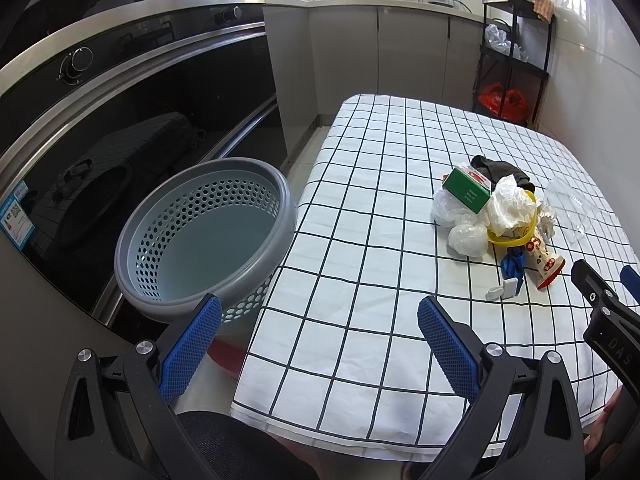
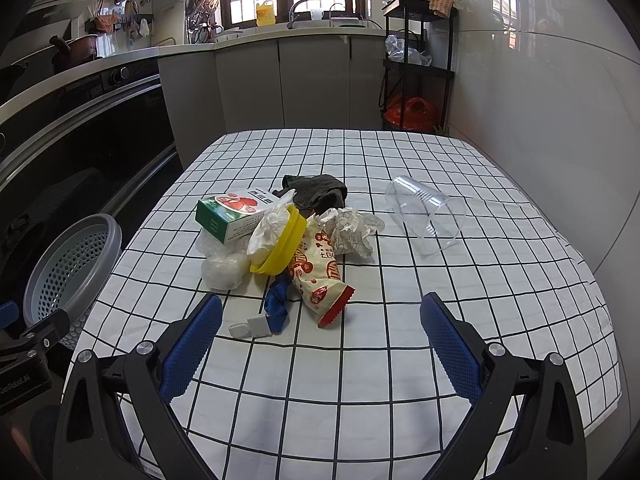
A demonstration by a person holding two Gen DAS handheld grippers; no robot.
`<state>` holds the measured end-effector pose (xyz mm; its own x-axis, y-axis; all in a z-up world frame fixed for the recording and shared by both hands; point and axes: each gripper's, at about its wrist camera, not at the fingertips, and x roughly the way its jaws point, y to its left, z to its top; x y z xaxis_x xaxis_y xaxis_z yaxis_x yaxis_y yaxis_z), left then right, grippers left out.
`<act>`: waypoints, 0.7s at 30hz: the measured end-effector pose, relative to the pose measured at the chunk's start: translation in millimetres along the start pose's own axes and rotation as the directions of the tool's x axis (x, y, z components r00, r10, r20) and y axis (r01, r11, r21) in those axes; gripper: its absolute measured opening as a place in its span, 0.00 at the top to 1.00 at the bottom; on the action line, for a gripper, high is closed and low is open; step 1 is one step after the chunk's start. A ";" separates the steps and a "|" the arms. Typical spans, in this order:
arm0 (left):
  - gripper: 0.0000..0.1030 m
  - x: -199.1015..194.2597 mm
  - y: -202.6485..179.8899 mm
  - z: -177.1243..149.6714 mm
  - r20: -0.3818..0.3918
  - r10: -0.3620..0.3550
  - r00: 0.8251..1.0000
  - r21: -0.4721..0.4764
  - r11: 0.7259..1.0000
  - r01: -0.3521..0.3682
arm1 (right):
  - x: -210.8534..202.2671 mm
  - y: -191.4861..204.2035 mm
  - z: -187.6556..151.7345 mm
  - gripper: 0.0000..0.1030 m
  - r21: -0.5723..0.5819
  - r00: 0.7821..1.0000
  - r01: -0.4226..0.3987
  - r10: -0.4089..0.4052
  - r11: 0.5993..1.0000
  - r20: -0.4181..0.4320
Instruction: Collect trash
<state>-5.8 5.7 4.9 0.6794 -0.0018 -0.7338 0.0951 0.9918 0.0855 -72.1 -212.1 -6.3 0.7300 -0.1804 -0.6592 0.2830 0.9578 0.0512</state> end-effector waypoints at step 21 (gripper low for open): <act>0.06 2.0 -2.4 -2.4 -0.002 0.001 1.000 0.004 1.000 -0.001 | 0.3 -1.4 0.4 0.08 -0.002 1.000 0.003 -0.003 1.000 0.000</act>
<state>-6.4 3.6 1.6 0.6778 -0.0002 -0.7353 0.0971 0.9913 0.0892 -71.9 -213.6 -6.2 0.7291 -0.1833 -0.6594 0.2841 0.9576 0.0479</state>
